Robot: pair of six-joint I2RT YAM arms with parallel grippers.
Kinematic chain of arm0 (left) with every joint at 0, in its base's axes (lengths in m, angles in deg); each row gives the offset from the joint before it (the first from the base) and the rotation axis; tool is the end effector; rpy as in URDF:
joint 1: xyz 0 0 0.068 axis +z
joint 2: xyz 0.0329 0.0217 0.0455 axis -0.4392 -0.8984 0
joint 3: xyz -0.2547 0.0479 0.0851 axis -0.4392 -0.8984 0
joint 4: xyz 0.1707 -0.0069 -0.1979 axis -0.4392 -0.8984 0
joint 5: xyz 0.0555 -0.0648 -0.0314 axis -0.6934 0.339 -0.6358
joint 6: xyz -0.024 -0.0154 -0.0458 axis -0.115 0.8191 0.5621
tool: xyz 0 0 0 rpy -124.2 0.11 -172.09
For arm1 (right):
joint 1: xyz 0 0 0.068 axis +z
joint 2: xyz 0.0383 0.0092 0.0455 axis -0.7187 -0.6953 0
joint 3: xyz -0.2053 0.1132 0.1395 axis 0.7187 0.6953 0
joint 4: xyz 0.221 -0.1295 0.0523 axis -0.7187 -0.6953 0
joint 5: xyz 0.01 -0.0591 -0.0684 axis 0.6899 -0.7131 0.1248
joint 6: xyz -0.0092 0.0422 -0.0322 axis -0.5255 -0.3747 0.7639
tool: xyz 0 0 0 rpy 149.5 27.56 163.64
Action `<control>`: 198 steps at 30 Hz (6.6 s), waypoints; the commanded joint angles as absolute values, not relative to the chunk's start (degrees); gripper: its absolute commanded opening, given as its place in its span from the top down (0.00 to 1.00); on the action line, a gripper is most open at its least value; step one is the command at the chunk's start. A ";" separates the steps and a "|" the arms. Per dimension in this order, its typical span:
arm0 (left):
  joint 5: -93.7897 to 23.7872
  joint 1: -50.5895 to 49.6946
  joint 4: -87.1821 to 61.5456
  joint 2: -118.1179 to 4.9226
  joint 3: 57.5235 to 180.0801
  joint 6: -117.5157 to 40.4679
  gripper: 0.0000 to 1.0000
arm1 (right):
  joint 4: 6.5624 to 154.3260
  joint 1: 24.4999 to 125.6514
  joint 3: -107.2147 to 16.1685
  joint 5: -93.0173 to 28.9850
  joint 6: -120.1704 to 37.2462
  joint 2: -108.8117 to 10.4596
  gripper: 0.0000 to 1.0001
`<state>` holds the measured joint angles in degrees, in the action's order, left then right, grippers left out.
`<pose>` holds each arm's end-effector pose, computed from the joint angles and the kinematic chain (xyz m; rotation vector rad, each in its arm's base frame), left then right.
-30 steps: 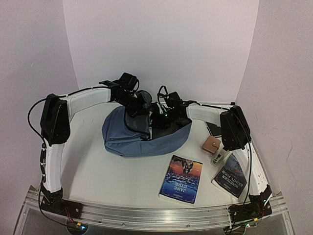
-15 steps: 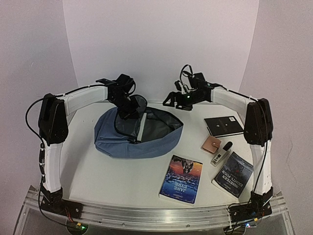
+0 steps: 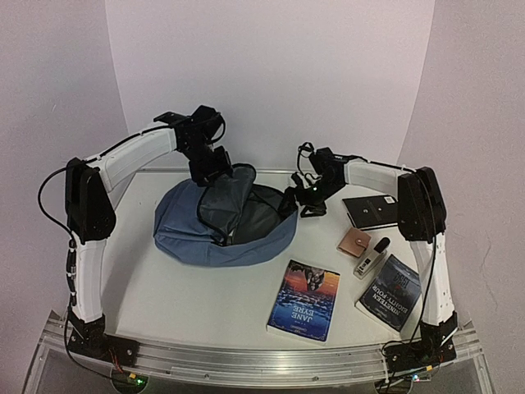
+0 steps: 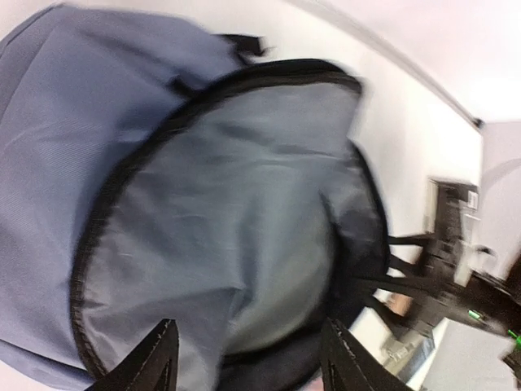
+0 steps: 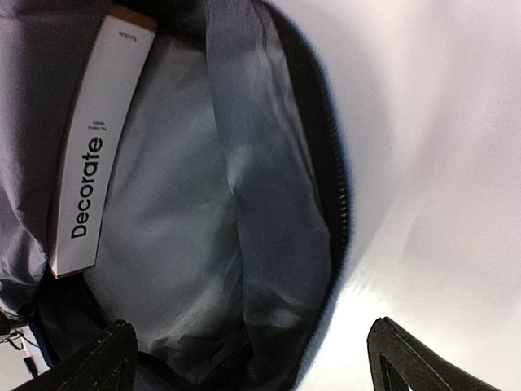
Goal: Pack the student bag
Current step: Adjust the student bag at the center of the board.
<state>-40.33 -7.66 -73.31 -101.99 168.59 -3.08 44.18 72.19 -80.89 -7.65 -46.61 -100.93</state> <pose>0.3802 -0.2558 0.3130 -0.2908 2.6668 -0.5632 0.4432 0.2395 0.1827 -0.5402 2.6000 0.9601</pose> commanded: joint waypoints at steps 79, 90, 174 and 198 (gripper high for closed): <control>-38.66 -3.48 -79.35 -111.81 177.19 -11.59 0.26 | 44.48 72.63 -74.49 3.93 -48.86 -95.62 1.00; -35.42 -3.39 -78.52 -114.05 177.77 -13.03 0.41 | 44.48 72.64 -74.13 3.94 -48.95 -95.61 1.00; -64.76 -4.49 -81.45 -117.35 177.76 -1.25 0.40 | 45.54 72.38 -71.44 5.19 -46.96 -92.63 1.00; -40.30 1.77 -65.51 -98.38 145.59 -5.73 0.35 | 44.92 69.52 -80.28 -0.28 -45.77 -97.99 1.00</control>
<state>-39.74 0.22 -61.63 -97.52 147.30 -6.09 45.93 70.01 -77.96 0.90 -47.20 -96.63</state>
